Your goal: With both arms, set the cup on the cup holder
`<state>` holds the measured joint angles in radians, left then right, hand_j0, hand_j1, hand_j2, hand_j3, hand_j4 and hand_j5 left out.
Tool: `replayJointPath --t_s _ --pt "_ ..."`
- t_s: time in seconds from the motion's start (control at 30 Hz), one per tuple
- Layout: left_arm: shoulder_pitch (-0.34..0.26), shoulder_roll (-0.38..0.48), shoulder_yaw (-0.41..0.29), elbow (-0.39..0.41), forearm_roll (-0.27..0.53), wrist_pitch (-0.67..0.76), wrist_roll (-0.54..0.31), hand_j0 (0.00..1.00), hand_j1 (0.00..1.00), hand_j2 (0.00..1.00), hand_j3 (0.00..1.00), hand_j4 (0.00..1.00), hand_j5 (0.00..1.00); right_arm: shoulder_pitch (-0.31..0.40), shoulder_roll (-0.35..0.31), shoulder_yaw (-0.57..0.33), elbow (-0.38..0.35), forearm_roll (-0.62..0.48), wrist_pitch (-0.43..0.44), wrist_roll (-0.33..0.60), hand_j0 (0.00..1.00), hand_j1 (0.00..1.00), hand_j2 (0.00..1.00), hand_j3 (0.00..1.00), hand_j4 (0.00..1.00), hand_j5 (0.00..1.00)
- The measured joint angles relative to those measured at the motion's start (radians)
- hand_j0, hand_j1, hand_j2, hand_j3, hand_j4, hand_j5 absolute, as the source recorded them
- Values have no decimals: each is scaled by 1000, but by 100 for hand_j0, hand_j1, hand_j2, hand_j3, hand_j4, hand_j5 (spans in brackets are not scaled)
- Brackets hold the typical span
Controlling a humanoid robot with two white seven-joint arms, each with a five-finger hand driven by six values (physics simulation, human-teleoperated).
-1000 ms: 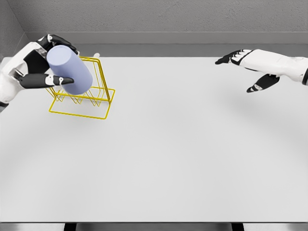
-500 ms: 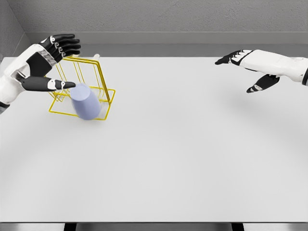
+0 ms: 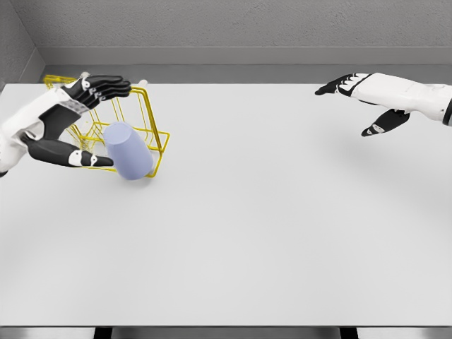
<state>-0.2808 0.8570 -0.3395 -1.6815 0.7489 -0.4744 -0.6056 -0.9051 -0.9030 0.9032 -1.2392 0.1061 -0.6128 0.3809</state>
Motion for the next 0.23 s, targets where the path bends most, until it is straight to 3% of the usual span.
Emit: replayJointPath --t_s 0.13,0.23 --pt "45 16 -6 -40 -38 -74 -4 100 100 100 100 100 100 2 -1 -1 0 0 0 0 100 100 100 100 100 100" --pt "45 20 -10 -49 -46 -83 -5 100 100 100 100 100 100 2 -1 -1 0 0 0 0 100 100 100 100 100 100"
